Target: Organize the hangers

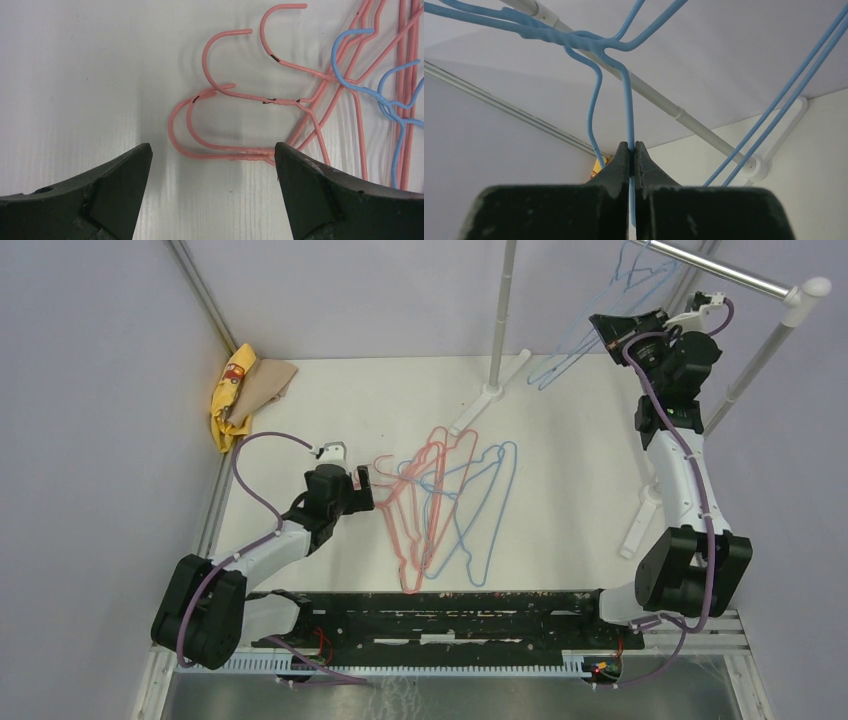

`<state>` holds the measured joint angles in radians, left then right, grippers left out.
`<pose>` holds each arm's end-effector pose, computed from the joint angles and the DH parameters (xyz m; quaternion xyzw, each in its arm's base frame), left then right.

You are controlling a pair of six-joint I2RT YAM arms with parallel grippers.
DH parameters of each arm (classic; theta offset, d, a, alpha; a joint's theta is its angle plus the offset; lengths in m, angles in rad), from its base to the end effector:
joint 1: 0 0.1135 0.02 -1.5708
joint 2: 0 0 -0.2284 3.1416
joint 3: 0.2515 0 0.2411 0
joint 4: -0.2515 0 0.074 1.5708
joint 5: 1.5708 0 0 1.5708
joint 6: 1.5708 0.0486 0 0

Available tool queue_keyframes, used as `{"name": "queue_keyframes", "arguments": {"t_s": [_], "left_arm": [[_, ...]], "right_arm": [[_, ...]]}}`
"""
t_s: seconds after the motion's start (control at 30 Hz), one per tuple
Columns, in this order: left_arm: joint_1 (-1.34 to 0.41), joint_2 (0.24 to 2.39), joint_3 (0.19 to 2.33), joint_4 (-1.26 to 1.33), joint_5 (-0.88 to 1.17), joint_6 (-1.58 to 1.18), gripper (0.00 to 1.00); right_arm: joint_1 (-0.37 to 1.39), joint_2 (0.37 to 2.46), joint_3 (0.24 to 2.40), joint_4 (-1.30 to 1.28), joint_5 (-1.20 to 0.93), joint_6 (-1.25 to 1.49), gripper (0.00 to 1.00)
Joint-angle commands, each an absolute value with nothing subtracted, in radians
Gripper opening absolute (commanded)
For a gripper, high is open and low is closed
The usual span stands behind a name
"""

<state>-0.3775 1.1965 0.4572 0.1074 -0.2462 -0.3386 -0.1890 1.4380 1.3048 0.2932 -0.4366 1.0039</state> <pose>0.2342 -0.0801 0.1415 -0.0383 0.8860 -0.0548 0.4589 0.3434 -0.0448 0.3872 0.2191 0.6163 0.4235 0.6268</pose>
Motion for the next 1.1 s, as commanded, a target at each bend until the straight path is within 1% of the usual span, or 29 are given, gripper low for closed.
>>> {"name": "queue_keyframes", "arguments": {"t_s": [0.0, 0.17, 0.43, 0.57, 0.83, 1.07], "left_arm": [[-0.38, 1.207, 0.489, 0.15, -0.267, -0.342, 0.99], [-0.38, 1.203, 0.488, 0.149, -0.269, -0.34, 0.99], [-0.38, 1.178, 0.484, 0.136, -0.285, -0.334, 0.99], [-0.379, 1.169, 0.481, 0.131, -0.291, -0.333, 0.99], [-0.379, 1.16, 0.483, 0.127, -0.303, -0.328, 0.99], [-0.38, 1.17, 0.488, 0.127, -0.301, -0.325, 0.99]], "right_arm": [[-0.128, 1.473, 1.36, 0.189, -0.454, 0.935, 0.01], [-0.069, 1.518, 1.386, 0.15, -0.434, 0.906, 0.01], [0.021, 1.656, 1.529, 0.068, -0.416, 0.877, 0.01], [0.041, 1.728, 1.615, 0.046, -0.402, 0.88, 0.01], [0.115, 1.891, 1.864, -0.076, -0.387, 0.837, 0.01], [0.153, 1.983, 1.975, -0.136, -0.369, 0.812, 0.01]]}}
